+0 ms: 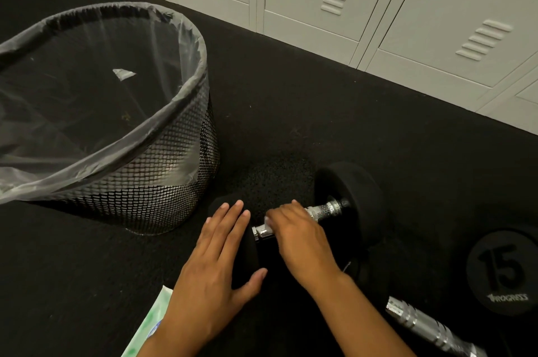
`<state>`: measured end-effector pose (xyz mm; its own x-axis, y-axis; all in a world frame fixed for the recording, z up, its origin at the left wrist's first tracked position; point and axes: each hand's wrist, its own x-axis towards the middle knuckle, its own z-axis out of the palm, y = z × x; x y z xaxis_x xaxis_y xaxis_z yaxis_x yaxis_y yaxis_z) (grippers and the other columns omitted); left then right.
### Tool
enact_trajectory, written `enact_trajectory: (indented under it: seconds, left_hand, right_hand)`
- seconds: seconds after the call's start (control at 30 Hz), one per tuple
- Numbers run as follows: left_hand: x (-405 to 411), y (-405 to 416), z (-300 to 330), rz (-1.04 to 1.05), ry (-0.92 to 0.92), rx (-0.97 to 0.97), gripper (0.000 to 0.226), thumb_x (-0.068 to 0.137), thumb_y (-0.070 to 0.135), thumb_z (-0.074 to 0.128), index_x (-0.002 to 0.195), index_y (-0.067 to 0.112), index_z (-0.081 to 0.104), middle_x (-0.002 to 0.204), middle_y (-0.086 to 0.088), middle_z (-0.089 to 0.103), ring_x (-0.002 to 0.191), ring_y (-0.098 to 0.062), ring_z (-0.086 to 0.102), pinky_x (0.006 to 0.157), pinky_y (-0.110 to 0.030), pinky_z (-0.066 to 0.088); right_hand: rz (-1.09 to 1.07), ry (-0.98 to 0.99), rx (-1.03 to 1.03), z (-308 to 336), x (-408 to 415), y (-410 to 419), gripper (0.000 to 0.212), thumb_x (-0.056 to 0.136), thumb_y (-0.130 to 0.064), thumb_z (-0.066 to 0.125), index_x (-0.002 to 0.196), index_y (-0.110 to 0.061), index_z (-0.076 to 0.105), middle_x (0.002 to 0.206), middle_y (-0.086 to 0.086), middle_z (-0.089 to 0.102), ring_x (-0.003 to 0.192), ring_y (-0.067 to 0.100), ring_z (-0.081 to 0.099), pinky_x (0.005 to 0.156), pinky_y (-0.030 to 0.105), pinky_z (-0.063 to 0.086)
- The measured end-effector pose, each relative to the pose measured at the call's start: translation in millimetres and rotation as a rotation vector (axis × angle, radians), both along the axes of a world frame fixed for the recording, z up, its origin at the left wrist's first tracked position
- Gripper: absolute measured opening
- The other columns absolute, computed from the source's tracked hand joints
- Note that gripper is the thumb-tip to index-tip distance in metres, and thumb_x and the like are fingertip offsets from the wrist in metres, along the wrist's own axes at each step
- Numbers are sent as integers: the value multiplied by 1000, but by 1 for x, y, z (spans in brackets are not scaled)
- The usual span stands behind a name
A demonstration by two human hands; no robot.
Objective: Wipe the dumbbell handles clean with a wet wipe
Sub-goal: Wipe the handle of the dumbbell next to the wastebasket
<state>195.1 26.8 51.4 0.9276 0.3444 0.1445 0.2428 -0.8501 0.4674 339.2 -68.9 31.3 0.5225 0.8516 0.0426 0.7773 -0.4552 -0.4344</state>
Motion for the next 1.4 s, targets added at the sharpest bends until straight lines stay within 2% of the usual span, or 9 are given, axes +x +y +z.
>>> enact_trajectory:
  seconds: [0.1, 0.17, 0.23, 0.5, 0.67, 0.97, 1.13, 1.23, 1.4]
  left_hand:
    - [-1, 0, -2, -12, -11, 0, 78, 80, 52, 52, 142, 10, 31, 152, -3, 25, 141, -19, 20, 116, -29, 9]
    - [-1, 1, -2, -13, -10, 7, 78, 80, 53, 51, 143, 11, 31, 152, -2, 25, 141, -19, 20, 116, -29, 9]
    - [-1, 1, -2, -14, -10, 9, 78, 80, 53, 51, 142, 10, 32, 152, -3, 26, 141, -20, 21, 116, -29, 9]
    - [-1, 1, -1, -13, -23, 0, 79, 80, 53, 52, 143, 11, 31, 152, -3, 26, 141, -20, 21, 116, -30, 10]
    - [-2, 0, -4, -12, -18, -3, 79, 79, 53, 53, 143, 10, 31, 151, -3, 27, 141, -20, 21, 116, -30, 11]
    - [-1, 1, -5, -3, -25, -7, 79, 79, 53, 53, 142, 10, 32, 150, -4, 30, 141, -20, 21, 115, -32, 12]
    - [0, 0, -4, -9, -35, -7, 80, 76, 52, 55, 141, 10, 34, 148, -5, 33, 140, -20, 23, 115, -31, 12]
    - [0, 2, -3, -10, -44, -5, 79, 77, 52, 54, 141, 10, 34, 149, -4, 33, 140, -20, 23, 115, -30, 12]
    - [1, 0, -5, 3, -44, -6, 80, 76, 51, 55, 141, 9, 34, 149, -5, 32, 140, -20, 22, 116, -30, 11]
  right_hand:
    - [114, 50, 4, -1, -1, -18, 33, 90, -26, 41, 116, -16, 59, 118, -3, 61, 117, 11, 50, 109, 32, 30]
    - [211, 90, -57, 7, 9, -29, 41, 94, -21, 37, 135, -20, 45, 143, -8, 38, 134, 6, 28, 113, 24, 12]
    - [300, 113, -104, 9, 19, -31, 48, 96, -9, 41, 141, -24, 35, 148, -14, 23, 137, 0, 14, 110, 15, 0]
    - [-10, 23, -84, 6, 18, -14, 33, 90, -10, 50, 121, -14, 57, 124, 3, 58, 123, 16, 46, 105, 20, 20]
    - [29, -43, -72, 8, 0, -12, 41, 82, -16, 35, 108, -13, 67, 109, 3, 68, 109, 18, 60, 100, 29, 33]
    - [-75, -79, -164, 15, 11, 1, 31, 90, -22, 31, 99, -16, 60, 98, -1, 62, 97, 16, 56, 81, 24, 42]
    - [3, -90, -94, 11, 12, -16, 40, 76, -17, 34, 93, -15, 70, 91, -1, 71, 91, 15, 66, 88, 28, 47]
    - [0, -42, -164, 17, 23, -17, 23, 84, -14, 46, 97, -16, 66, 96, -1, 67, 95, 16, 62, 91, 25, 43]
    - [-39, -28, -128, 10, 4, -4, 36, 83, -16, 33, 97, -14, 66, 96, 1, 67, 99, 18, 61, 98, 29, 41]
